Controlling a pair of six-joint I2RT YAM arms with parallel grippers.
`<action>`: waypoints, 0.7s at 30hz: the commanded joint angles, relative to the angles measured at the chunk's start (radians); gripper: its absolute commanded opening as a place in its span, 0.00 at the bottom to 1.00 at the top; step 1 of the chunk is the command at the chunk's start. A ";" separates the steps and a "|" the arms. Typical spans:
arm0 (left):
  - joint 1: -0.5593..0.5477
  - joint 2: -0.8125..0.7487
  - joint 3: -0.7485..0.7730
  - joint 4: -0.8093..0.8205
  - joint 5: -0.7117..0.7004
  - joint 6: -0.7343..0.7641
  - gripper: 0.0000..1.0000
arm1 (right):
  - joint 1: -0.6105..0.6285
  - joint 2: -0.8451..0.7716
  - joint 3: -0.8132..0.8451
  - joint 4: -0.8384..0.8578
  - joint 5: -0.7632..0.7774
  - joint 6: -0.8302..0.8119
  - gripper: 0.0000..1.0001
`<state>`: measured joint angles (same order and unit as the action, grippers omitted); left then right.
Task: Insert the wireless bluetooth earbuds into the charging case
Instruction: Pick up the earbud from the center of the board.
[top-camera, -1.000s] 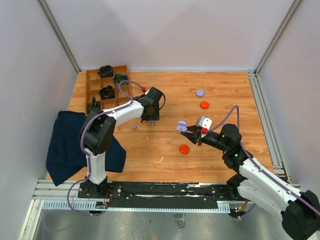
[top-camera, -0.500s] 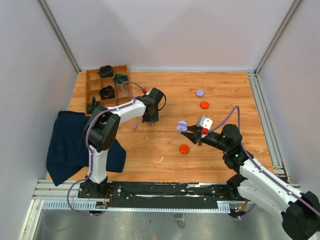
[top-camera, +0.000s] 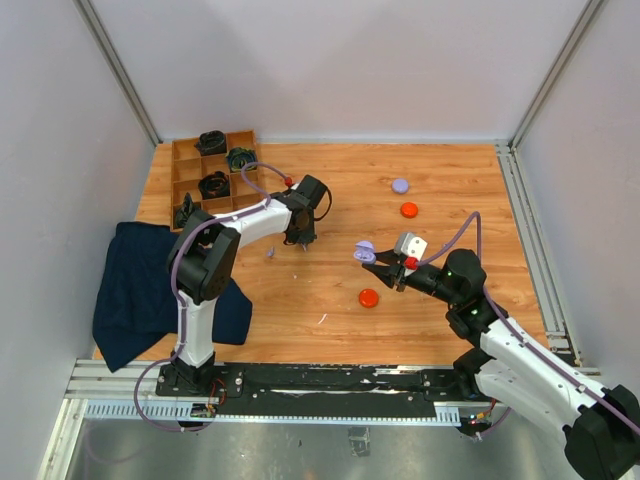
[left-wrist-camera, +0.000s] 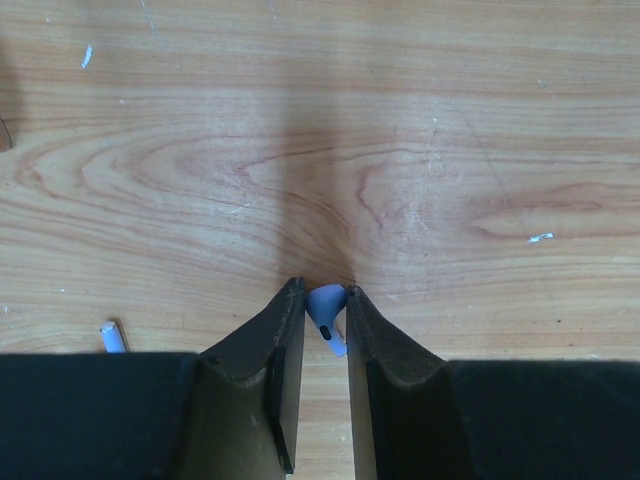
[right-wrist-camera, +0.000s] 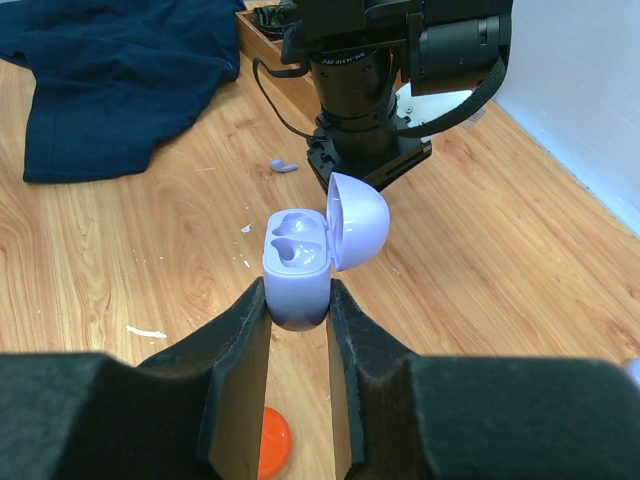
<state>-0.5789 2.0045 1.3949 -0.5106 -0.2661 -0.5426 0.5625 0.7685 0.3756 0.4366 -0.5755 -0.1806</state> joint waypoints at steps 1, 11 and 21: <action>0.004 -0.022 -0.024 -0.019 0.015 0.011 0.24 | 0.006 -0.015 -0.009 0.016 0.002 0.003 0.03; -0.011 -0.172 -0.144 0.085 0.013 0.036 0.20 | 0.006 0.010 -0.004 0.028 -0.004 0.004 0.03; -0.069 -0.406 -0.270 0.214 -0.033 0.078 0.15 | 0.008 0.052 0.013 0.057 -0.012 0.028 0.03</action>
<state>-0.6216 1.6871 1.1591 -0.3859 -0.2607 -0.4931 0.5625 0.8097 0.3756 0.4473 -0.5758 -0.1768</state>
